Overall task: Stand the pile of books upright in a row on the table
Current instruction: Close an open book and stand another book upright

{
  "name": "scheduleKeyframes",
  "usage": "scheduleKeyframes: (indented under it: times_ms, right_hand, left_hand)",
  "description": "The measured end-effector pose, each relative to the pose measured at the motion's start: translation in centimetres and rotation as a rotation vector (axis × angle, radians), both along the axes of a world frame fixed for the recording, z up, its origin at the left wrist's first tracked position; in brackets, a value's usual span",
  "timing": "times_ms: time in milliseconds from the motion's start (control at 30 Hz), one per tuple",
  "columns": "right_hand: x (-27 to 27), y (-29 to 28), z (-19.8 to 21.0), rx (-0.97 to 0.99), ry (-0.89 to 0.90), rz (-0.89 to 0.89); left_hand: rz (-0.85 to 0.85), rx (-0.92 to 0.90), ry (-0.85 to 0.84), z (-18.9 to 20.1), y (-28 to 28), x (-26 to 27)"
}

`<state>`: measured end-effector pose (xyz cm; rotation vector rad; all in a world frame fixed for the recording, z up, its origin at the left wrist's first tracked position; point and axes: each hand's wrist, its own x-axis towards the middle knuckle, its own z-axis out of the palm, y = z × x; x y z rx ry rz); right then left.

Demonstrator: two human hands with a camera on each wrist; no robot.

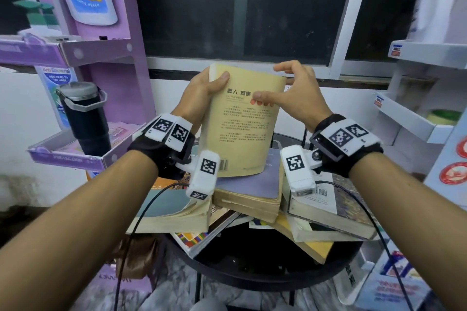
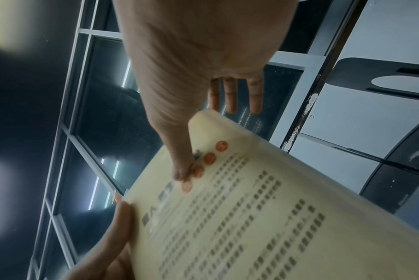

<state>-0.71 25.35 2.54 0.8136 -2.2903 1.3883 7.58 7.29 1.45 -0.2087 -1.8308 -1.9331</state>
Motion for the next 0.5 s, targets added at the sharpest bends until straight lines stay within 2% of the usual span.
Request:
scheduleKeyframes:
  times_ms: [200,367,500]
  right_hand:
    - [-0.5,-0.5,-0.3,0.026,-0.113,0.159]
    - [-0.6,-1.3,-0.4,0.017,-0.061,0.174]
    - [-0.4,-1.9,-0.1,0.044,-0.045,0.210]
  left_hand:
    - [0.080,-0.054,0.001,-0.5,-1.1,-0.7]
    - [0.302,-0.098,0.008,-1.8,-1.7,-1.9]
    - [0.287,-0.022,-0.008,-2.2,-2.1,-2.6]
